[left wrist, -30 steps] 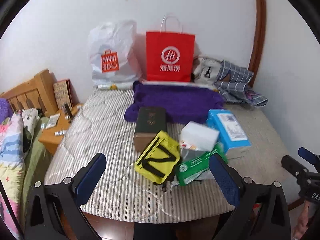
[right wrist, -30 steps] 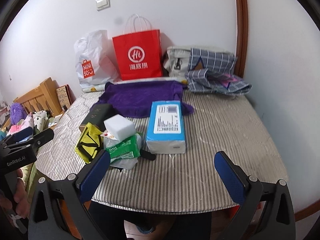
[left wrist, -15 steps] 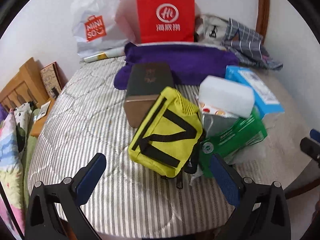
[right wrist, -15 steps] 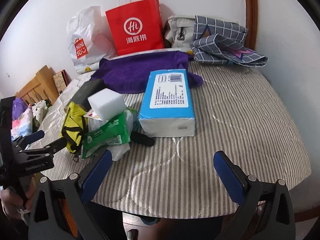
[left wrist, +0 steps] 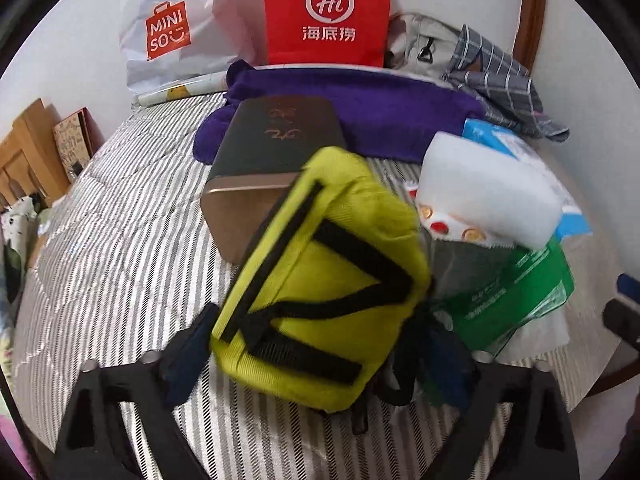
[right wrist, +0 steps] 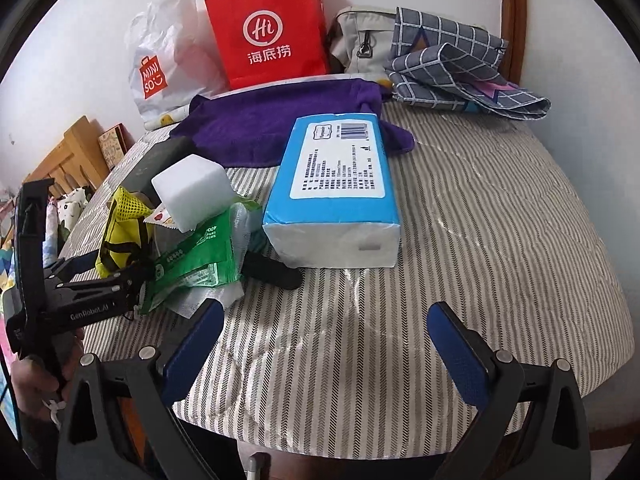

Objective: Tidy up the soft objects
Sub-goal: 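Grasp the yellow strapped pouch with the left tool while the right tool grasps the white sponge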

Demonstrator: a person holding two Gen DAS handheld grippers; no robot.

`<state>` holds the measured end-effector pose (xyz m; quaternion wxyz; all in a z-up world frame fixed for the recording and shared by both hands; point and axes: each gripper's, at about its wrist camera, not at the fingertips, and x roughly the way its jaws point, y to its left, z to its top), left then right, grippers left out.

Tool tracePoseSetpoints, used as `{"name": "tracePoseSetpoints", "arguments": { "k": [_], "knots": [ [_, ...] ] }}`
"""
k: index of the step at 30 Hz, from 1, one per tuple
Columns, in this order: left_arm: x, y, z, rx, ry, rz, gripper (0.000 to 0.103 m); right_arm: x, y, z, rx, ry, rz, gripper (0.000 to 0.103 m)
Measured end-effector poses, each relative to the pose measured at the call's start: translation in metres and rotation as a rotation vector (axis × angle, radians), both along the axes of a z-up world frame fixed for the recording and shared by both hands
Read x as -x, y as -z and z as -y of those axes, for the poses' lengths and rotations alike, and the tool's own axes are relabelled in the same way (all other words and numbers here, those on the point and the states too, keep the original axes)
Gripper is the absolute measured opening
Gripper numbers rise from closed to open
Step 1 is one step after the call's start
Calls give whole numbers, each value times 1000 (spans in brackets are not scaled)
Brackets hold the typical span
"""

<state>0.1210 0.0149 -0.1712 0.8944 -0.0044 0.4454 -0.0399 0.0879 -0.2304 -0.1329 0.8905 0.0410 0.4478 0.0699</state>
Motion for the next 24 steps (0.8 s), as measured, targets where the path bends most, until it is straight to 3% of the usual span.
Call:
{"name": "tracePoseSetpoints", "arguments": {
  "k": [2,7,15,20,24],
  "knots": [
    [4,-4,-3,8,7,19,82,-1,0,-2,-8,-5,5,101],
    [15,-15,-12,-13,1,38,81,0,-9,-12,-43,-34,49,101],
    [32,-22,-47,-31,-91,27,81,-5,-19,-41,-60,-102,92,98],
    [28,-20,-66,-26,-143,10,81,-30,-35,-63,-45,-165,158,98],
    [22,-13,-76,-4,-162,-13,81,-55,-32,-78,-47,-194,142,98]
  ]
}}
